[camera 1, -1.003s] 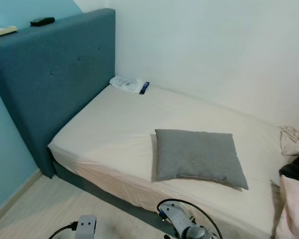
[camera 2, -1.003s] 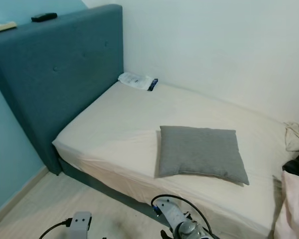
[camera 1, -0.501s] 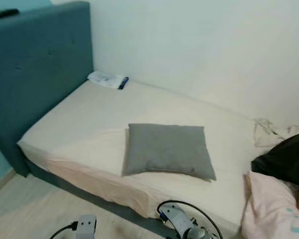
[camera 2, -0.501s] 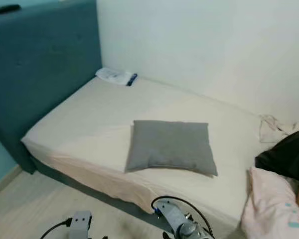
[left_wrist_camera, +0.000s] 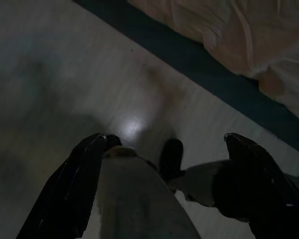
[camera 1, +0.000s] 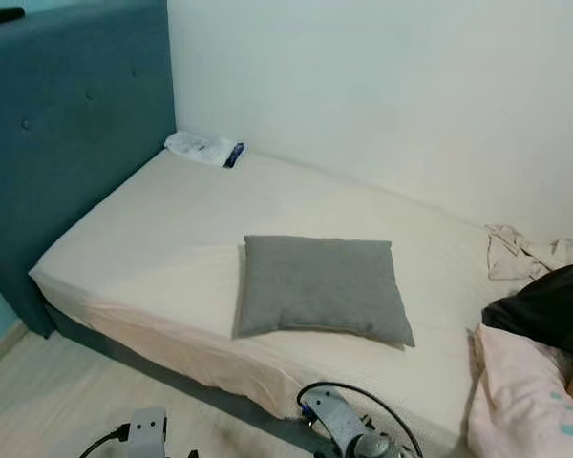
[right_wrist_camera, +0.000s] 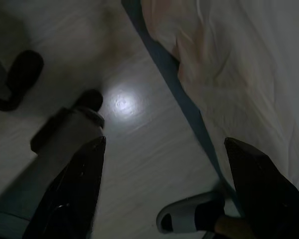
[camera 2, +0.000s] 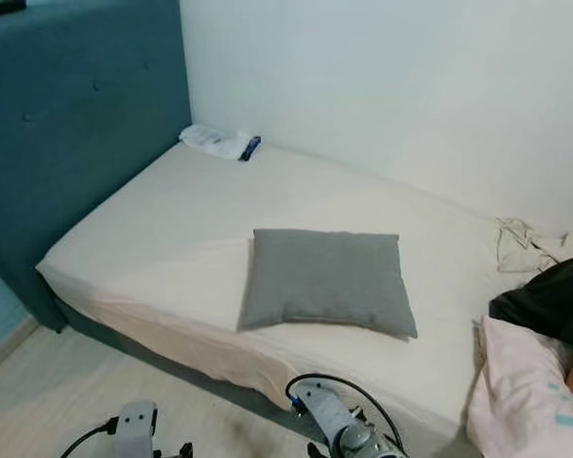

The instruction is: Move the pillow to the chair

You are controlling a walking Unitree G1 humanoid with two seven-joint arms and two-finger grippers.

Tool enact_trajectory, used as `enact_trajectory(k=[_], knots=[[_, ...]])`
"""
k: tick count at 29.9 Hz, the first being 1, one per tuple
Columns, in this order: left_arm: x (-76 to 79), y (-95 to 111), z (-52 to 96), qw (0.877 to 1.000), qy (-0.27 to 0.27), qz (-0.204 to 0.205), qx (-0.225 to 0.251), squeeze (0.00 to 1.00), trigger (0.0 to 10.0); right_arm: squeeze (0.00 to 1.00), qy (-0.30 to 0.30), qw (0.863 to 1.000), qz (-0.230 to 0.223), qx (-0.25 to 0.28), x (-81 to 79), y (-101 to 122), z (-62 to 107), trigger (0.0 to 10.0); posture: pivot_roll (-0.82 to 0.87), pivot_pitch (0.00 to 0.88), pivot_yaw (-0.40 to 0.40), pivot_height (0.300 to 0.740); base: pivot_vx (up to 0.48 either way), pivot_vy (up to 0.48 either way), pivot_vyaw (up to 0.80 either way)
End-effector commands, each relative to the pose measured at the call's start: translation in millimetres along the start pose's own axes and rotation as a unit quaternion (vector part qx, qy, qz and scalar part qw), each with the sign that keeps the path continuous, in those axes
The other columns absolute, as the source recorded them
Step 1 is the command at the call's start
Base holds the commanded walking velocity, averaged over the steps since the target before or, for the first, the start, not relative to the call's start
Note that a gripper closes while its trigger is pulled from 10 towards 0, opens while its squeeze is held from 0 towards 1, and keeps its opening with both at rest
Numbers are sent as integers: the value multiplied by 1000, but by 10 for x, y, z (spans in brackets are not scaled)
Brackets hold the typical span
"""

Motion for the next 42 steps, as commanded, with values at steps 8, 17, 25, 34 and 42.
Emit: enact_trajectory(k=[8,17,25,34,42], knots=[[66,-7,-2,1000,-12,2,4,0,10000,0,-6,1000,-15,-4,26,-34,6,10000,125,38,-148,740,402,0,0],[125,11,-11,1000,-19,12,10,0,10000,0,-9,999,-45,14,27,20,3,10000,127,42,-149,740,342,0,0],[133,48,-18,1000,-23,-2,17,0,10000,0,-53,988,-141,32,234,143,21,10000,121,46,-144,730,0,0,0],[89,193,-30,998,-30,-33,41,0,10000,0,-99,958,-255,89,544,419,83,10000,119,60,-128,685,0,0,0],[73,331,-35,996,-38,-49,69,0,10000,0,-105,897,-411,120,674,494,117,10000,120,75,-119,660,0,0,0]])
Point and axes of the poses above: a point about 5 cm out from each wrist's last joint towards the gripper, its own z axis pointing back from the gripper into the wrist, its own y axis along the axis of the wrist's last joint, x = y × z, the point moved 3 cm from there along -z, pointing out of the wrist towards the gripper, and after that the axes turned 7 degrees about z, right-handed, at the moved point
